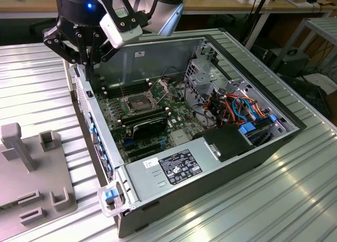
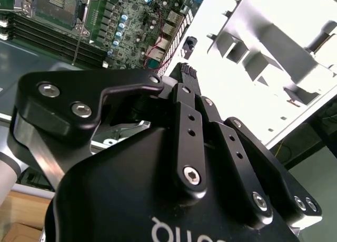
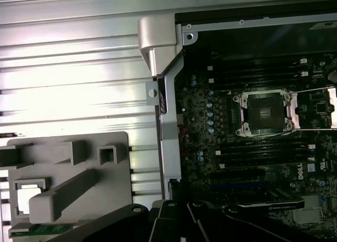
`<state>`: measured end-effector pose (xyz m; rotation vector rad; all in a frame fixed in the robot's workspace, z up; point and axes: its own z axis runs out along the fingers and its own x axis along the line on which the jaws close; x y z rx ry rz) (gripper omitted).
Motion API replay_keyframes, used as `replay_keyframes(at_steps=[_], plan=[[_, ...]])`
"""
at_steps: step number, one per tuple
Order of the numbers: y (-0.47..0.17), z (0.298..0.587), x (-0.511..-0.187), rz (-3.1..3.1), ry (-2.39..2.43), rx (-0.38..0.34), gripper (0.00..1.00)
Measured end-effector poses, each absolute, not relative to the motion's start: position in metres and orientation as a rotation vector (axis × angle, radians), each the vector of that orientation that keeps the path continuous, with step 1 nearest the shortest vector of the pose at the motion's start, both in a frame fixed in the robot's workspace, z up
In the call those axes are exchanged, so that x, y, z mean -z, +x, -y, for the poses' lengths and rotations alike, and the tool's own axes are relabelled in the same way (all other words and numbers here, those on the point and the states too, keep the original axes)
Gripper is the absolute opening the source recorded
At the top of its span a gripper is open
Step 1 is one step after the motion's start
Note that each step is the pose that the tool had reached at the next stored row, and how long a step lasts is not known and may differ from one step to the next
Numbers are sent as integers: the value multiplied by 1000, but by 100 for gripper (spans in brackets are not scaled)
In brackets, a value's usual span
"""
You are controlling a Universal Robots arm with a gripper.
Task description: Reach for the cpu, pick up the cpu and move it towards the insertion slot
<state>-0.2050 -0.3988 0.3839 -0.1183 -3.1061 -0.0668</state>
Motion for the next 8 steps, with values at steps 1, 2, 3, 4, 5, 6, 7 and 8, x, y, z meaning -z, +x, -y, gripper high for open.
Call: replay_keyframes(at_steps=[1, 2, 3, 4, 5, 6, 7, 8], plan=[[-206, 399, -384, 3106, -118, 67, 11], [-207, 399, -384, 3106, -118, 67, 11], [-208, 399, -383, 3106, -118, 67, 11], [-209, 399, -383, 3106, -118, 67, 11], [-209, 399, -383, 3106, -118, 67, 11], [-210, 399, -383, 3106, -118, 67, 11], [-211, 399, -383, 3106, -118, 67, 11], [-212, 399, -383, 3106, -118, 67, 11]])
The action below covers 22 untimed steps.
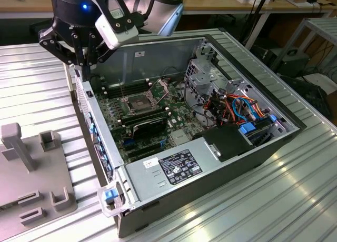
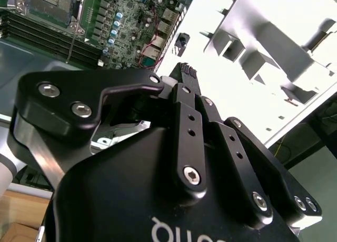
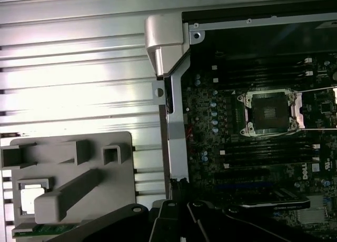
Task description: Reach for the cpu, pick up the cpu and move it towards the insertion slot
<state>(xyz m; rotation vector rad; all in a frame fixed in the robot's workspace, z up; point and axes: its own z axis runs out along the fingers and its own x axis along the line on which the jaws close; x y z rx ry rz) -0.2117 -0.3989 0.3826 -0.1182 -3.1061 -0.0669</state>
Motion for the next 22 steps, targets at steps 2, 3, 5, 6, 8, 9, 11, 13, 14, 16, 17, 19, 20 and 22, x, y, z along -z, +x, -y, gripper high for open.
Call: replay_keyframes(at_steps=[2, 3, 5, 6, 8, 9, 11, 13, 14, 16, 17, 19, 20, 22], plan=[[-213, 399, -382, 3106, -118, 67, 11], [-214, 399, -382, 3106, -118, 67, 11], [-215, 399, -382, 3106, -118, 67, 11], [-217, 399, -382, 3106, -118, 67, 11], [-219, 399, -382, 3106, -118, 67, 11], [-221, 399, -381, 3106, -118, 67, 11], [-223, 399, -381, 3106, -118, 67, 11], [-225, 399, -381, 3106, -118, 67, 11], [-226, 399, -381, 3106, -118, 67, 11], [-229, 399, -380, 3106, -118, 67, 11], [-230, 399, -380, 3106, -118, 67, 11], [-232, 399, -380, 3106, -118, 67, 11], [-233, 399, -380, 3106, -118, 67, 11], [-235, 399, -380, 3106, -118, 67, 11]])
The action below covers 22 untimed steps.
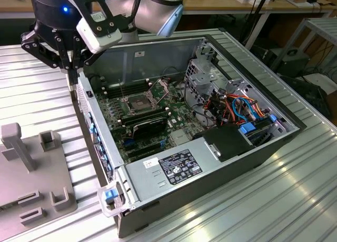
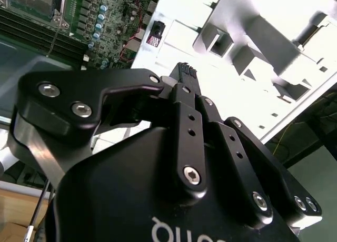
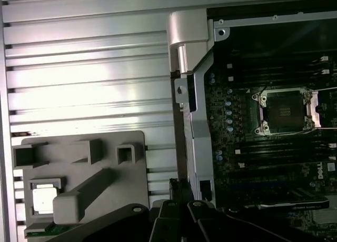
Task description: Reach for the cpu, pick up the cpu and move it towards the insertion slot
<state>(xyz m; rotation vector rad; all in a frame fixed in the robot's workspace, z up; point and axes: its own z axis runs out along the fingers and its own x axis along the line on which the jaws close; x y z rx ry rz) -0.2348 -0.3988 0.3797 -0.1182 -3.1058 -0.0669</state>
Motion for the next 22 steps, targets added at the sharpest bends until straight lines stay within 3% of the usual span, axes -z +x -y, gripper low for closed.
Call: replay_keyframes(at_steps=[22], plan=[[-253, 399, -377, 3106, -118, 67, 11]])
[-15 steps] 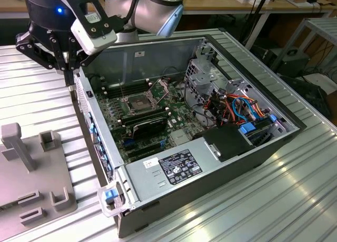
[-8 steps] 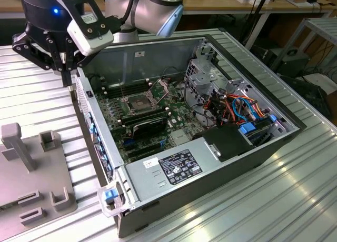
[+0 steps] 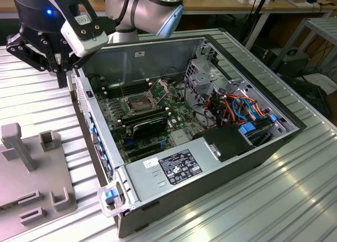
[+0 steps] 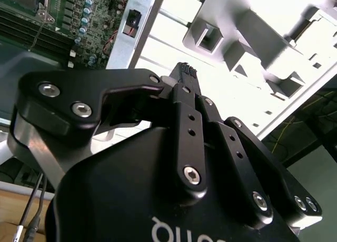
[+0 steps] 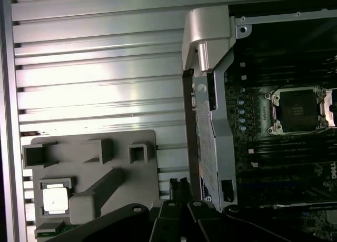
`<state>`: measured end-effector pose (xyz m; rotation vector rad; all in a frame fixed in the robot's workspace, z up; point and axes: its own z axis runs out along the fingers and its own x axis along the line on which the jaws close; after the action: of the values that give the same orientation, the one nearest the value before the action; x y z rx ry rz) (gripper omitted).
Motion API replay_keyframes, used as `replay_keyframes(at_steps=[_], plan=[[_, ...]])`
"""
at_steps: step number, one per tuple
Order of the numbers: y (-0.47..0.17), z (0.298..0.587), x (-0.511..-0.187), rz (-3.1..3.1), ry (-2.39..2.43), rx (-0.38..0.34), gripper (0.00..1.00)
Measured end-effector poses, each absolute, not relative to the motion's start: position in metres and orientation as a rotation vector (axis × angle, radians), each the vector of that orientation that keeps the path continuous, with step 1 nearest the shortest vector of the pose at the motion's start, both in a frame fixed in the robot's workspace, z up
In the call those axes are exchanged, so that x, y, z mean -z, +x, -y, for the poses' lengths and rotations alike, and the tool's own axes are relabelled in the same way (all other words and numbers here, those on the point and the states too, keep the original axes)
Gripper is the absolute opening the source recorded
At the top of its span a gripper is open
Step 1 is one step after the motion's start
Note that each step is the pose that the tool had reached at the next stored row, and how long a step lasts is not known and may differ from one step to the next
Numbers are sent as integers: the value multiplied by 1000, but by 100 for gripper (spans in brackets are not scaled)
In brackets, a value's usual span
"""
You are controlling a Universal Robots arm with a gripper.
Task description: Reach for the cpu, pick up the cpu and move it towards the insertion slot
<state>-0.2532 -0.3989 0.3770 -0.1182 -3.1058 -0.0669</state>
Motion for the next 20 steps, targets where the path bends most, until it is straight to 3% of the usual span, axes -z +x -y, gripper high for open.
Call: replay_keyframes(at_steps=[20], plan=[[-272, 399, -375, 3106, -118, 67, 11]])
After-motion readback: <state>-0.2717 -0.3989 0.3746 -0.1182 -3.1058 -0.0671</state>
